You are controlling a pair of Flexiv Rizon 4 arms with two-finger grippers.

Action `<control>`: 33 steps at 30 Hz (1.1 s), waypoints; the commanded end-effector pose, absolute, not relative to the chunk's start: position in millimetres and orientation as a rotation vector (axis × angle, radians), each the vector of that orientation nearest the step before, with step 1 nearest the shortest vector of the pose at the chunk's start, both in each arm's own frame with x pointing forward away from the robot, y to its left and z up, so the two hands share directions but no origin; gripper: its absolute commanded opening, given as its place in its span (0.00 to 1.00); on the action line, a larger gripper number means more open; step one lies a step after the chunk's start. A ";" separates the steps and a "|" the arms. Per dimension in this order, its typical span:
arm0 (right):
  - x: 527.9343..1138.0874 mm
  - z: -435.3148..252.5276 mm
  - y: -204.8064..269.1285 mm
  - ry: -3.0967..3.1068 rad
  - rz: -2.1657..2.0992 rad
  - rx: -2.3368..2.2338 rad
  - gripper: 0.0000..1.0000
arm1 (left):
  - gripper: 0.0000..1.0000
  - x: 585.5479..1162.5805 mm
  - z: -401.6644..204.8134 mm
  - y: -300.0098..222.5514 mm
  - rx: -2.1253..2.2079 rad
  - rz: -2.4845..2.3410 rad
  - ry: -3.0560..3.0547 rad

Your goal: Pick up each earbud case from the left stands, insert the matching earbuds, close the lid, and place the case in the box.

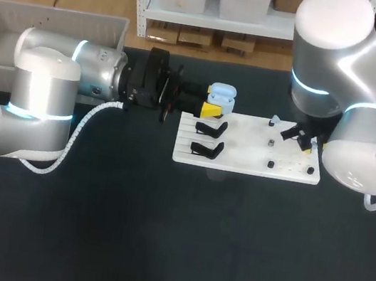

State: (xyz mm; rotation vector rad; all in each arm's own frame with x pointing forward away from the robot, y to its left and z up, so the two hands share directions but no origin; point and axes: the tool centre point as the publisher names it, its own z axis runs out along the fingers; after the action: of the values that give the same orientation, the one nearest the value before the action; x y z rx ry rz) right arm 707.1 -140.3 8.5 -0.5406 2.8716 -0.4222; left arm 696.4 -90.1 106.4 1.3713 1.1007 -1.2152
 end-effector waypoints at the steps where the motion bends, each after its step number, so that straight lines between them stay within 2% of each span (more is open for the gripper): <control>1: 704.3 10.7 -139.7 2.864 -0.423 -0.539 0.25 | 0.00 696.4 105.6 -90.0 1.370 -1.214 1.099; 4: 703.5 10.1 -138.5 2.864 -0.428 -0.546 0.20 | 0.00 696.4 105.6 -90.0 1.370 -1.214 1.099; 6: 702.9 9.8 -138.1 2.863 -0.430 -0.549 0.12 | 0.00 696.4 105.6 -90.0 1.370 -1.214 1.099; 11: 701.5 10.0 -136.7 2.868 -0.430 -0.550 0.07 | 0.00 696.4 105.6 -90.0 1.370 -1.214 1.099; 12: 701.2 10.2 -136.7 2.868 -0.429 -0.549 0.01 | 0.00 696.4 105.6 -90.0 1.370 -1.214 1.099; 13: 700.9 10.5 -136.8 2.867 -0.430 -0.548 0.00 | 0.00 696.4 105.6 -90.0 1.370 -1.214 1.099; 23: 693.0 23.5 -137.2 2.849 -0.448 -0.529 0.00 | 0.00 696.4 105.6 -90.0 1.370 -1.214 1.099; 33: 676.1 65.8 -131.2 2.823 -0.452 -0.478 0.00 | 0.00 696.4 105.6 -90.0 1.370 -1.214 1.099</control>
State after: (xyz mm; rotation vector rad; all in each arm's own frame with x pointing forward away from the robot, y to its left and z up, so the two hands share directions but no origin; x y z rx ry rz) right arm 691.5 -131.0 50.0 -0.4818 2.8362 -0.4505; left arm 696.4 -90.1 106.4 1.3713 1.1007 -1.2153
